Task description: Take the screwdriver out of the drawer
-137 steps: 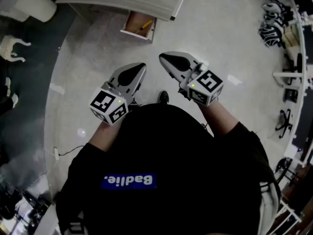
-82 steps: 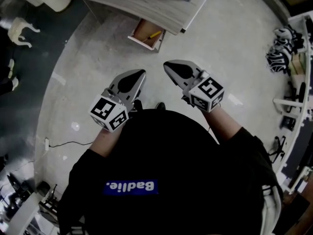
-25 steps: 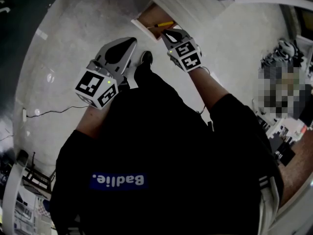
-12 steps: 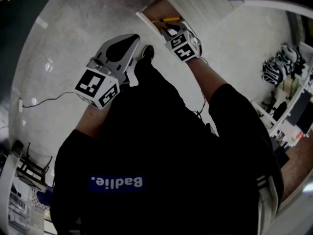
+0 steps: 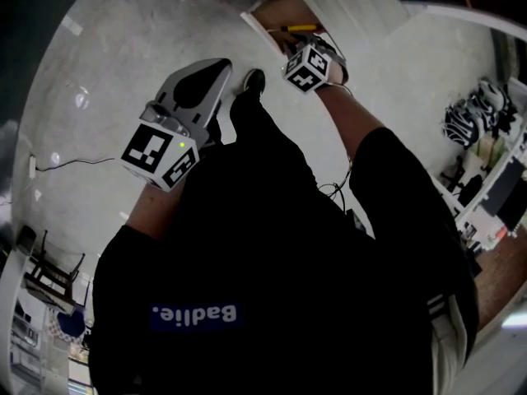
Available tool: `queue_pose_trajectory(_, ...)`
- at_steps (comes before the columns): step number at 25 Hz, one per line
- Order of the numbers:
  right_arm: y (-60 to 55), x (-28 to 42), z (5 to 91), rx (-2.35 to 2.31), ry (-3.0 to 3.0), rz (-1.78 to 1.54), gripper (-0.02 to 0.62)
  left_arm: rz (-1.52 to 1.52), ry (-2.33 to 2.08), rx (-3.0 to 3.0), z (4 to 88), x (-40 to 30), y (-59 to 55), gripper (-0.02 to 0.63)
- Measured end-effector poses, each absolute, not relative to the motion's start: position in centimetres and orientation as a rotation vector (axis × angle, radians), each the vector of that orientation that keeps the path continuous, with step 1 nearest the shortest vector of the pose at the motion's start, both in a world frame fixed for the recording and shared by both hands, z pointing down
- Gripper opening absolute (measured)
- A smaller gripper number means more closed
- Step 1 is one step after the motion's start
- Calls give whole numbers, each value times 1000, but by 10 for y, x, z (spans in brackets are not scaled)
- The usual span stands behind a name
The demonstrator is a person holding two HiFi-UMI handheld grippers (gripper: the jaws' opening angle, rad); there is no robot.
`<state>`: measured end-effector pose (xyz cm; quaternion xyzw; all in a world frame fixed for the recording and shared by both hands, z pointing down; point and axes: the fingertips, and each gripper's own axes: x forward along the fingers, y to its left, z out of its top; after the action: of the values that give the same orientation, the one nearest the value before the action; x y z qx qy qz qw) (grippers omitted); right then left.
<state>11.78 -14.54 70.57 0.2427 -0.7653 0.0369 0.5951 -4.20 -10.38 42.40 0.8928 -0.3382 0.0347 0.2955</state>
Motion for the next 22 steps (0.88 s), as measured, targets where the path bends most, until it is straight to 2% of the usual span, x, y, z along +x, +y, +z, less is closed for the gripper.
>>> queue_pose_trajectory(22, -165, 132, 786, 280, -1467, -210, 121, 89, -967, 2268, 457, -85, -89, 2)
